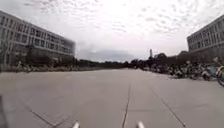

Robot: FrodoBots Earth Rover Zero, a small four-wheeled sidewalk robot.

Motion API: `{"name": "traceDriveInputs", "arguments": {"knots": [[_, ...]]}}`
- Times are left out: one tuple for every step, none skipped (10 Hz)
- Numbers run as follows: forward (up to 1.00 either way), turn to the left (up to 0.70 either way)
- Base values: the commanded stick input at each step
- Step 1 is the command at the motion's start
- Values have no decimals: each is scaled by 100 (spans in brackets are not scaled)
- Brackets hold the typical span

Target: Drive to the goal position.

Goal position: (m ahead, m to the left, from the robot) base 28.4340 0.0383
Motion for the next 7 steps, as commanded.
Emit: {"name": "traceDriveInputs", "arguments": {"knots": [[70, -14], [70, -14], [70, -12], [70, 0], [70, 0], [70, 0], [70, 0]]}}
